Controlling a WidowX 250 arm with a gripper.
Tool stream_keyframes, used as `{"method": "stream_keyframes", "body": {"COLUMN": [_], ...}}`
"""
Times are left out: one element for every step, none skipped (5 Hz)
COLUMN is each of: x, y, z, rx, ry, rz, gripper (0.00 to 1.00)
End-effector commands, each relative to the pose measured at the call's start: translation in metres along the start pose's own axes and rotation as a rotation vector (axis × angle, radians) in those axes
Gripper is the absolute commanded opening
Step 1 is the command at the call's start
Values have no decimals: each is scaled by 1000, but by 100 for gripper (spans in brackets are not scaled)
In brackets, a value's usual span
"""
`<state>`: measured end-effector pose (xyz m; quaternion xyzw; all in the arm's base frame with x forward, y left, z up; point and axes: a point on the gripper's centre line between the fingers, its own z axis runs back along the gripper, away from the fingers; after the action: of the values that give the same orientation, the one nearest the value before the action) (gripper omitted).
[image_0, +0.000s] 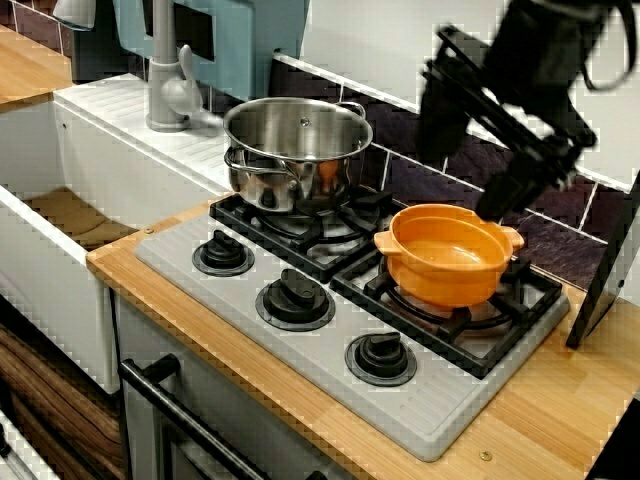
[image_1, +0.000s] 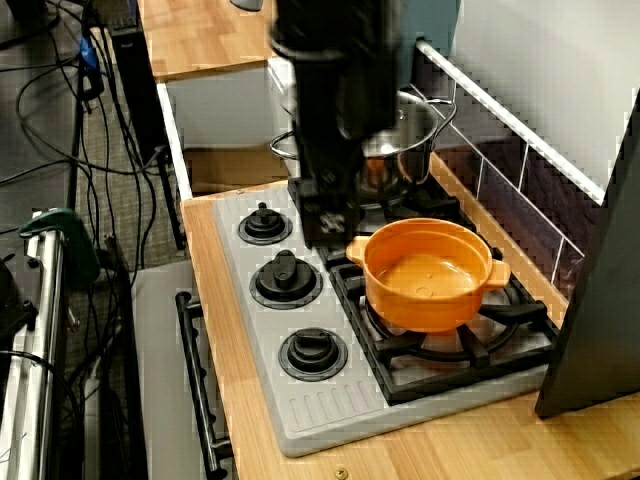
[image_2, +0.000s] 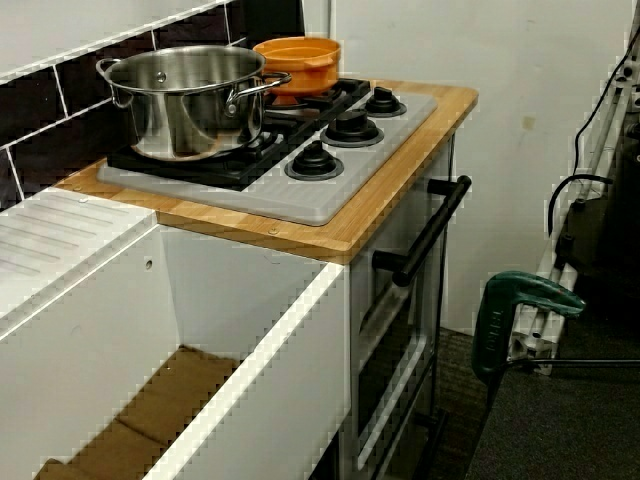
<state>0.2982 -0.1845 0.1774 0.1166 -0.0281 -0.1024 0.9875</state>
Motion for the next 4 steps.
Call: {"method": "stream_keyframes", "body": {"x": [23, 32, 42, 46], "y": [15, 21, 28, 27], "z": [11, 5, -2, -6], "rx": [-114, -151, -201, -205], "ry": [-97, -135, -182, -231], "rz": [-246, -310, -313, -403], "gripper": [100, 100, 100, 100]}}
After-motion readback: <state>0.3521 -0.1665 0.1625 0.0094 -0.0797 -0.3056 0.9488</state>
